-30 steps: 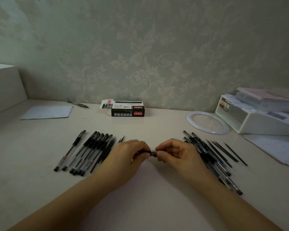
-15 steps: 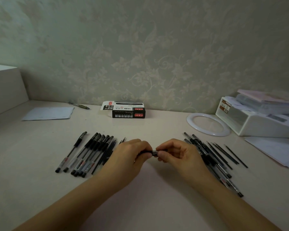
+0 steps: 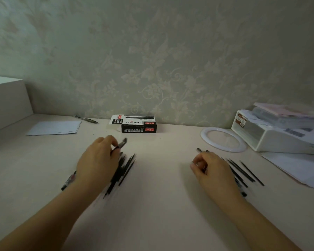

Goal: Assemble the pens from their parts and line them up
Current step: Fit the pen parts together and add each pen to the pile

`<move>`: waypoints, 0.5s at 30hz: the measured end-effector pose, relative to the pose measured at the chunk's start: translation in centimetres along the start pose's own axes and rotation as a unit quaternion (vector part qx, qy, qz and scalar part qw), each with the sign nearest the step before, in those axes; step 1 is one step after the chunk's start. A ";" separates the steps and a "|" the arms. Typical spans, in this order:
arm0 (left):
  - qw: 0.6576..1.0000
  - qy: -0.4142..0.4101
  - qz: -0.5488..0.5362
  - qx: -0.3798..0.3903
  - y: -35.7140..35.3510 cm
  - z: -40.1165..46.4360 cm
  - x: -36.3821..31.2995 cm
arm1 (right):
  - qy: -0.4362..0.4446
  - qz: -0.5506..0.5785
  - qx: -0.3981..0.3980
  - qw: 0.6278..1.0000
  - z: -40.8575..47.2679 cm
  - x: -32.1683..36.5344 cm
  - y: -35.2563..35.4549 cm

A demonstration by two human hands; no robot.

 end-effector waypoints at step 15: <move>0.985 0.104 0.106 0.083 0.0 0.2 2.2 | -0.053 -0.186 0.050 0.980 0.0 -0.3 0.5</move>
Point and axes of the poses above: each hand's wrist, its own z-axis towards the middle knuckle, its own y-axis out of the back of the hand, x = y × z, the point moved 1 cm from there along z, towards the middle knuckle, and after that the axes turned 6 degrees about -z, right-handed, at the moved point
